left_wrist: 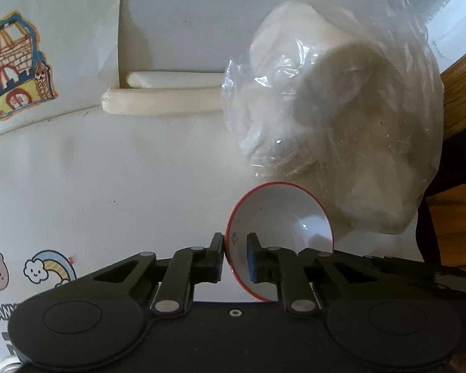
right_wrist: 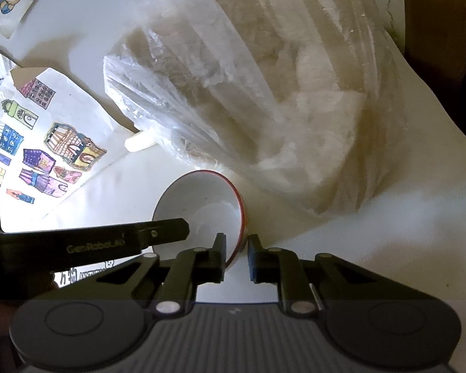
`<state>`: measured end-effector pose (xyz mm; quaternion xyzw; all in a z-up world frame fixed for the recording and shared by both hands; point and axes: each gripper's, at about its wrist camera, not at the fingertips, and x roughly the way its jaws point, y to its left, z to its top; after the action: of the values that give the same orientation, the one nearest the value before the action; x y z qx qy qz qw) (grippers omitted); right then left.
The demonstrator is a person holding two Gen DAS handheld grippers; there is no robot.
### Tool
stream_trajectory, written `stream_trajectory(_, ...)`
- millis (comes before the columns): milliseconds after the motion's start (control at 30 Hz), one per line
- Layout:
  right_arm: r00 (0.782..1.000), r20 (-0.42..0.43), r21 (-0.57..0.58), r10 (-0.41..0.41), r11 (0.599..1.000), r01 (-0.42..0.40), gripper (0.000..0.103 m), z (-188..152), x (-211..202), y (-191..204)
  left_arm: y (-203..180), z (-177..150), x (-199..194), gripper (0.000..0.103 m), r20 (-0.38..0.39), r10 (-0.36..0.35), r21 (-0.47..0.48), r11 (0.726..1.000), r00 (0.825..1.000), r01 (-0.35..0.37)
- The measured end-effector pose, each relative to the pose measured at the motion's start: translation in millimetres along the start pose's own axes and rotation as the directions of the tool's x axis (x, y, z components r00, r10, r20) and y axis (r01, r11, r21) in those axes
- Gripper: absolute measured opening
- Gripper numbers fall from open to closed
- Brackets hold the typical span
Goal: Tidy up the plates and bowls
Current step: 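Close the left gripper on the small bowl rim while the right gripper grips it too, then lift the small bowl with both grippers and lower it into the nested bowls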
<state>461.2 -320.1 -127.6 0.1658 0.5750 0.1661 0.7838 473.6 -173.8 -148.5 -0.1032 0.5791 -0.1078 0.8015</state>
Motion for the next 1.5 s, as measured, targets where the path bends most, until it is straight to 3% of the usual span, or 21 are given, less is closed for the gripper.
stream_trajectory(333,0.999,0.037,0.015,0.008,1.000,-0.009,0.012,-3,-20,-3,0,-4,-30,0.011,0.038,-0.018,-0.029,0.999,0.999,0.019)
stream_trajectory(733,0.994,0.111,0.048,0.022,0.998,-0.028,0.012,-11,-57,-3,-14,-13,-72,0.011,0.099,-0.058,0.020,0.998,0.993,0.056)
stream_trajectory(1100,0.987,0.162,0.079,-0.021,0.997,0.008,0.012,-42,-100,-11,-35,-35,-89,0.011,0.089,-0.125,0.080,0.990,0.988,0.118)
stream_trajectory(1500,0.988,0.144,0.098,-0.058,0.994,0.044,0.012,-84,-125,-11,-47,-80,-104,0.011,0.072,-0.167,0.108,0.981,0.983,0.158)
